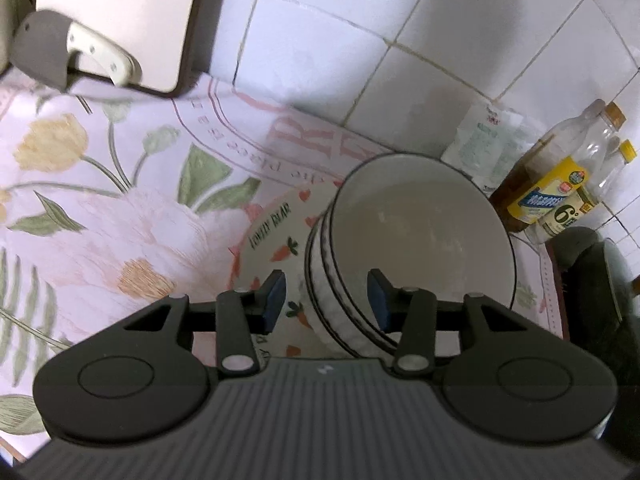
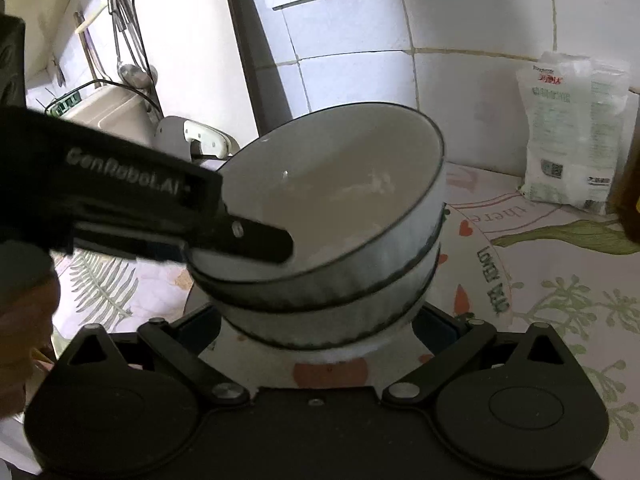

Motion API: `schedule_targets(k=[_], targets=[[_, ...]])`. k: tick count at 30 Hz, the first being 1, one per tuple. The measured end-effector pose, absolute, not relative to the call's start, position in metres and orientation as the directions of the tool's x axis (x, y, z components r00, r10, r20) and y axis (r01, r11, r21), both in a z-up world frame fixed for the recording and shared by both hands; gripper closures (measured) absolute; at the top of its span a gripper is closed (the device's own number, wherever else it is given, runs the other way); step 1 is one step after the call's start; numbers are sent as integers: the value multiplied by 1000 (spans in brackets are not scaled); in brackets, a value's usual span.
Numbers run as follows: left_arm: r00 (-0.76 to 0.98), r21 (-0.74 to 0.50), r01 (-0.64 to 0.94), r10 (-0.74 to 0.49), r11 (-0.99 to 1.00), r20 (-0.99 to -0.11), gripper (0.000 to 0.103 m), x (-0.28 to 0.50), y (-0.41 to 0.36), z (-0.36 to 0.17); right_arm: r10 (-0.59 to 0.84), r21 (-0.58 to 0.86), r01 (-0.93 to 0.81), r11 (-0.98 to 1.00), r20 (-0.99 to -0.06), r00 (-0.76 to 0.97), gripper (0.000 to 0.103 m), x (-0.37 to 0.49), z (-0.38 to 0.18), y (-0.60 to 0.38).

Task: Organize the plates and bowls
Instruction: 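Lower the bowl stack onto the bunny plate stack and open both tools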

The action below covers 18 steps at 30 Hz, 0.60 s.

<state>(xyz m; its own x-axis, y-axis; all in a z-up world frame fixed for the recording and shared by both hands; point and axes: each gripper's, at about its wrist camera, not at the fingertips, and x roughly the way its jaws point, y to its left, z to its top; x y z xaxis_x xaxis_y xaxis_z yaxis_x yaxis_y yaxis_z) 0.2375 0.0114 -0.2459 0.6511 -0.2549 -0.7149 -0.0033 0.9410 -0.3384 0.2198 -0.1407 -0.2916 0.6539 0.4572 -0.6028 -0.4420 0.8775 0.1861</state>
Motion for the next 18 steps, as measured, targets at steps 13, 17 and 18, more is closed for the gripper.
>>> schedule_targets(k=[13,17,18], targets=[[695,-289,85,-265,953,-668,45,173,33,-205,257,117,-233,965,-580,773,0,145,-269,-139],[685,-265,93,-255,960,-683,43,150,47,-189,208,131,-162,978,-563,800,0,123,-248,-142],[684,-254,93,-248,963,-686,43,145,49,-185,206,130,-160,979,-565,799,0,117,-240,-142]])
